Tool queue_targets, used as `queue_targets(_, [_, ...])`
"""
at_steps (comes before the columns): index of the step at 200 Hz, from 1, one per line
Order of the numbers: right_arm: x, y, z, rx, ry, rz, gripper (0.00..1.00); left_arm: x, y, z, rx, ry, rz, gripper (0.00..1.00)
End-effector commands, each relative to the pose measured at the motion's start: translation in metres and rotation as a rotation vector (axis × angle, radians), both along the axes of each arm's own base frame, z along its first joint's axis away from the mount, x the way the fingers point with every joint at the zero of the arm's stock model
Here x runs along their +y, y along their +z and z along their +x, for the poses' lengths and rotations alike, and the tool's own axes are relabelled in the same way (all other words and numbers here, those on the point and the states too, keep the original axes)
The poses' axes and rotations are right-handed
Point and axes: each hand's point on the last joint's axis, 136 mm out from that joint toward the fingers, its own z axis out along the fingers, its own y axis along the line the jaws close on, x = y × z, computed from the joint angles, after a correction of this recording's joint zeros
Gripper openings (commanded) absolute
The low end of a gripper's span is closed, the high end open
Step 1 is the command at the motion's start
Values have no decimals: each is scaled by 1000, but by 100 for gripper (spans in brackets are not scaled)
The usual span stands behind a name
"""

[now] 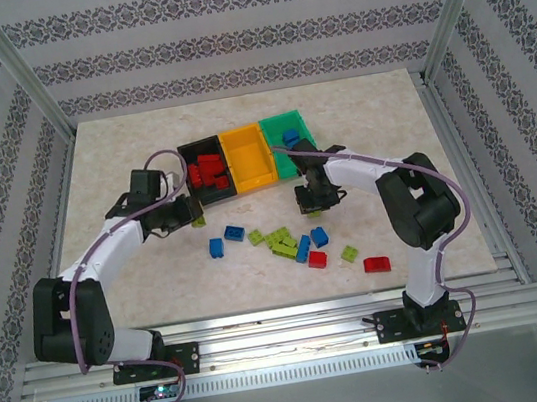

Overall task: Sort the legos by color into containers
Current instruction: Pick up the lego from the center of the table, then place the lego in the container.

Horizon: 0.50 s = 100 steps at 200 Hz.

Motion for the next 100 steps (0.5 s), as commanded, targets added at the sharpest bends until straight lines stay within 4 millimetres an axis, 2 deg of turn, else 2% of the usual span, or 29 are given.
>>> queue_targets(1, [10, 12, 9, -52, 13, 37, 20, -22, 21, 14, -22, -35, -37, 23])
queue_targets(24, [25, 42, 28, -123, 33, 98, 20, -41, 32, 40, -46, -65, -40, 23])
queue_targets(54, [57, 86, 65, -221, 63, 205, 21, -66, 41, 82, -60, -97, -45, 25])
queue_targets(75, [79, 110, 93, -279, 75, 259, 21, -75, 39, 111, -62, -95, -45, 26])
queue_targets(100, [103, 125, 127, -328, 83, 305, 23, -86, 39, 143, -77, -95, -46, 28])
